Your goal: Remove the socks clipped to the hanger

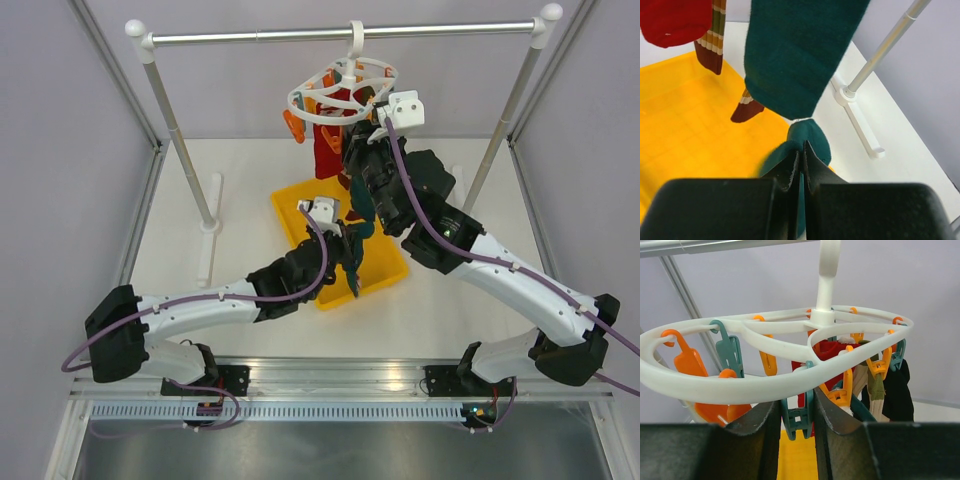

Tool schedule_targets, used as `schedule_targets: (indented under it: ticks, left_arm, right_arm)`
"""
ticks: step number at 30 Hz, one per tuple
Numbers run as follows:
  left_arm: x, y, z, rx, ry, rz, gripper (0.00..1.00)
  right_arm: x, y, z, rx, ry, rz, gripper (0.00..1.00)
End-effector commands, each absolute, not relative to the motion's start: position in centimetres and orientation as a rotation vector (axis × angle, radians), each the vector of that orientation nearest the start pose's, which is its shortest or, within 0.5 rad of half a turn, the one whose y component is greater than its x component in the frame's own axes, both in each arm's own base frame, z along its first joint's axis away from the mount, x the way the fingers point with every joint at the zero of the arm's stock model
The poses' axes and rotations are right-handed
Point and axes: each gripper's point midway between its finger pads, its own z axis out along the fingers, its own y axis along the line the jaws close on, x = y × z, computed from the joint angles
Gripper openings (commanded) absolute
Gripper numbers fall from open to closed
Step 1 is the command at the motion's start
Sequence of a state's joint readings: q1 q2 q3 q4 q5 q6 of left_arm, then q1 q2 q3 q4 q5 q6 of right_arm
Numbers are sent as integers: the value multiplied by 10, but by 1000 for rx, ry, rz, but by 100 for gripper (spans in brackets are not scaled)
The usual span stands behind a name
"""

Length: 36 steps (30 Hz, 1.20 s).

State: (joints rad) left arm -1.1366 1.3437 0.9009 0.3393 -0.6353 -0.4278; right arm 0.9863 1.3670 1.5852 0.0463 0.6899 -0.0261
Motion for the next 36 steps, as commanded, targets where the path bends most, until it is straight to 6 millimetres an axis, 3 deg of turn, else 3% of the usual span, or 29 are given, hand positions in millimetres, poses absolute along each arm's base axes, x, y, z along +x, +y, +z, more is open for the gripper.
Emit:
schedule_targets:
  ticks: [1, 8, 17, 23, 24, 26, 27, 30, 36]
  left_arm:
    - [266, -333, 267, 55, 1672, -614, 2]
    - [299, -311, 249, -33, 1715, -582, 2]
    - [345, -298, 224, -74, 1802, -568, 4]
    - [351, -311, 205, -13, 1852, -553, 24]
    - [352, -313, 204, -3, 1857, -557, 38]
    - [351, -319, 200, 21, 1873, -563, 50]
    - [351, -320, 199, 27, 1879, -568, 63]
    - [347, -318, 200, 8, 1879, -585, 76]
    - [326, -312, 230, 15, 1791, -692, 79]
  right_arm:
    - [312, 263, 511, -47, 1345, 364, 1]
    - [313, 264, 505, -49, 1355, 356, 4]
    - [314, 267, 503, -53, 1363, 354, 4]
    - [314, 267, 502, -59, 1365, 358, 5]
    - [313, 267, 502, -59, 1365, 361, 5]
    - [313, 267, 502, -58, 1368, 359, 5]
    - [313, 266, 503, -56, 1367, 357, 5]
    - [312, 264, 503, -54, 1367, 353, 5]
    - [314, 263, 502, -57, 1371, 341, 6]
